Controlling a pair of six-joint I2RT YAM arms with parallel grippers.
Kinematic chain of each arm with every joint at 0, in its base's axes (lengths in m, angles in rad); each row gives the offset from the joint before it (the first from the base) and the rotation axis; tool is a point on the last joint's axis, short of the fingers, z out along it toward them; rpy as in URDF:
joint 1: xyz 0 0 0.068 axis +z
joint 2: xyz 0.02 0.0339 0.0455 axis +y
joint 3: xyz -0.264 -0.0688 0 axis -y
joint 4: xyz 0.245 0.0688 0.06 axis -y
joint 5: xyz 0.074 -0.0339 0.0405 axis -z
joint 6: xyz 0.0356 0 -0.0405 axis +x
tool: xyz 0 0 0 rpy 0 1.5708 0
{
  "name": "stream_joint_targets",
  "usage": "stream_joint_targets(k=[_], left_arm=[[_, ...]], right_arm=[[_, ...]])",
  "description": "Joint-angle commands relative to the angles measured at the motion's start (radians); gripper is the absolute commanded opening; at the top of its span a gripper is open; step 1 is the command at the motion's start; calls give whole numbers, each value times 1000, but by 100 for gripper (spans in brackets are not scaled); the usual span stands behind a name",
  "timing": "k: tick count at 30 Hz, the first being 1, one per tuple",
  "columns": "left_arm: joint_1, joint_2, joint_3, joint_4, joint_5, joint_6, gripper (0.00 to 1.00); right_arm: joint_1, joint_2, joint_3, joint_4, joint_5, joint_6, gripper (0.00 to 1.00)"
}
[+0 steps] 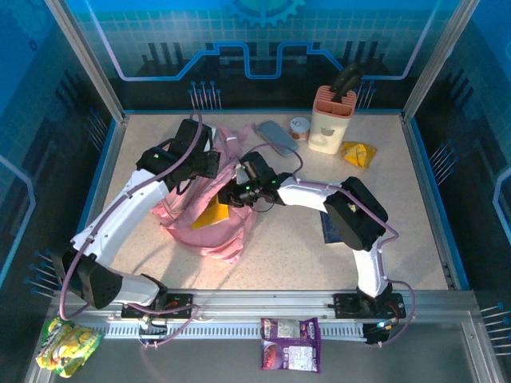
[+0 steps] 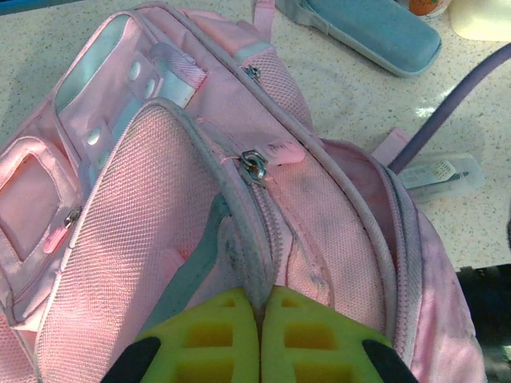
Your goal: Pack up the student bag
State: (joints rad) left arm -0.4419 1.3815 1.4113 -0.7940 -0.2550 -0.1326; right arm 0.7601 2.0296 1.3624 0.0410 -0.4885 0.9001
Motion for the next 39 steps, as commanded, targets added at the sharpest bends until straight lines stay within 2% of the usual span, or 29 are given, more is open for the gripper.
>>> stream_joint_targets(k=[1,4,6,15,21,25,32,35,39], left_arm=[[-1,-60,9,116,45,-21,0],[3,-66,-2,120,49,-26,0],[7,-71,-9,126,57,-27,0],[12,-101,-70,163,54,-42,0],[18,-93,-76,158,59,-53,0],[19,-96,-78,158,68,-58,0],[19,-73,-54,158,90,-64,0],[19,-68,-50,159,99,-67,0],[20,-67,-43,151,102,-62,0]], right_arm=[[13,-16,56,-5,93,-78,31],[11,-56,21,-32,169,-119,51],[10,-83,-1,-49,172,-136,57],[25,-293,-183,-148,200,-175,71],[51,-351,-229,-251,184,-237,74],[78,-379,-292,-235,200,-249,66],[102,-316,-299,-153,200,-224,37],[108,-280,-283,-111,211,-228,29],[126,-230,-251,-120,252,-249,24]])
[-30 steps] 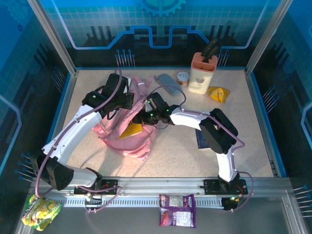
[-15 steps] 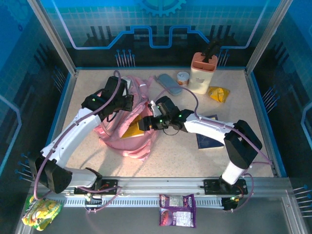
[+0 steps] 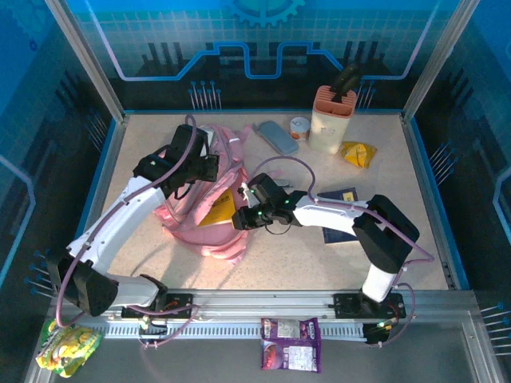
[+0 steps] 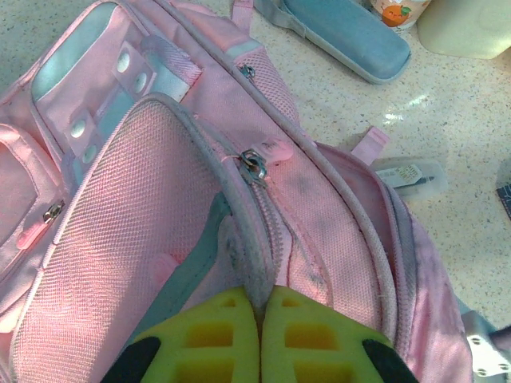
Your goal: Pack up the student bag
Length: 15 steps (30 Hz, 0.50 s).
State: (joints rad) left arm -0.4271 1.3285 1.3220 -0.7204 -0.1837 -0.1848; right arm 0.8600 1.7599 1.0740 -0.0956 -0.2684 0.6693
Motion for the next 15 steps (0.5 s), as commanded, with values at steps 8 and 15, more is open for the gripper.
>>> stream_joint_targets(k=[8,15], left_arm=[[5,-9,58,78,56,-16,0],[5,-15,51,87,85,-25,0]], right_arm=[[40,136,110,30,97,-1,19],[27,217,211,90,199,-26,19]])
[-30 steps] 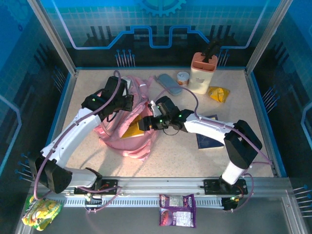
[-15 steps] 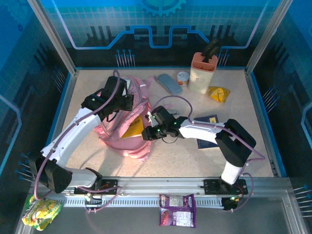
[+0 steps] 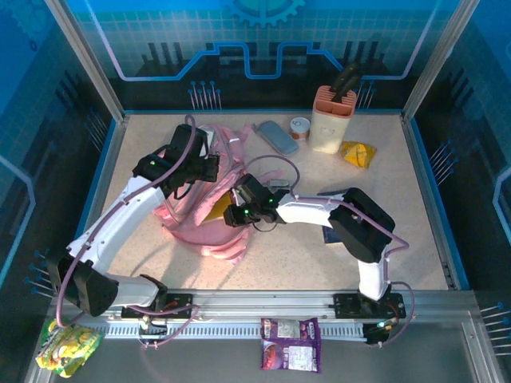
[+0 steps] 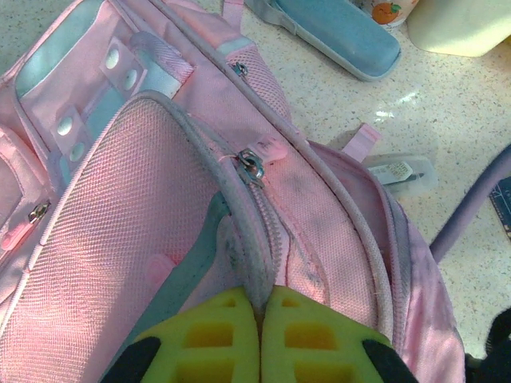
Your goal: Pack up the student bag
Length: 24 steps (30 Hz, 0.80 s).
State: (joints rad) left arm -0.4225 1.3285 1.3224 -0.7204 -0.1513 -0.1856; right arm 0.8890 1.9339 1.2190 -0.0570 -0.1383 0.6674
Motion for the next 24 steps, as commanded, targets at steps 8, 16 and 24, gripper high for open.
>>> stream_joint_targets(k=[8,16,24], left_arm=[[3,-20,46,75,33,-20,0],[10,-35,3,49,13,-22,0],[11,-23,-167,80,42,-88,0]], right_arm=[[-17,105,130,150,9,-60,22],[-21,-187,-139,164,31,-97,34],[-118,-487,-299,-29,60,-118,54]])
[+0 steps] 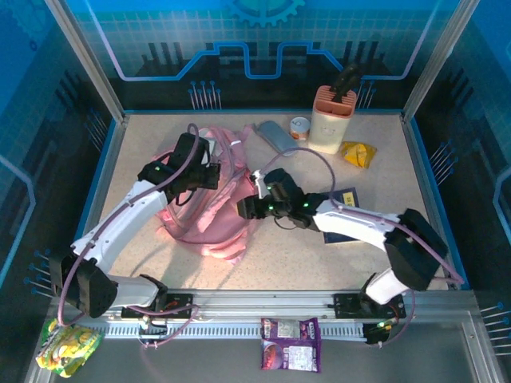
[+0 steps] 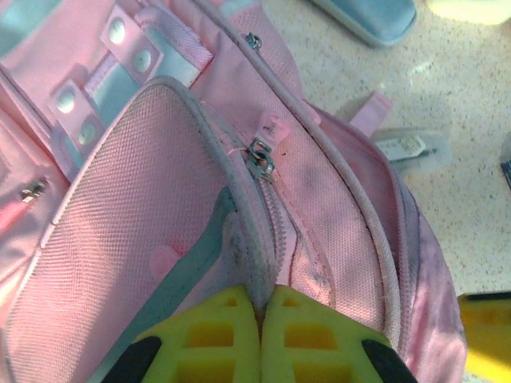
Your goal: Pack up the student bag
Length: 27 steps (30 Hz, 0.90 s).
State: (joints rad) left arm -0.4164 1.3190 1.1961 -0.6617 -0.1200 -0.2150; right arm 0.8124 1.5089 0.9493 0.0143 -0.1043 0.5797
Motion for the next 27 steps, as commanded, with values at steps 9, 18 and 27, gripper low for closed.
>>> stream_joint_targets(k=[9,18,27], left_arm=[[-4,-14,-157,90,141,-228,29],[-165,-111,-286,340,132,-505,67],[-397,-65,-327,522,15,-687,73]], right_arm=[[-282,-248,-32,-448,23,-93,80],[-466,-294,-56,-592,163,-89,100],[-673,-286,-117,-622,160,-62,100]])
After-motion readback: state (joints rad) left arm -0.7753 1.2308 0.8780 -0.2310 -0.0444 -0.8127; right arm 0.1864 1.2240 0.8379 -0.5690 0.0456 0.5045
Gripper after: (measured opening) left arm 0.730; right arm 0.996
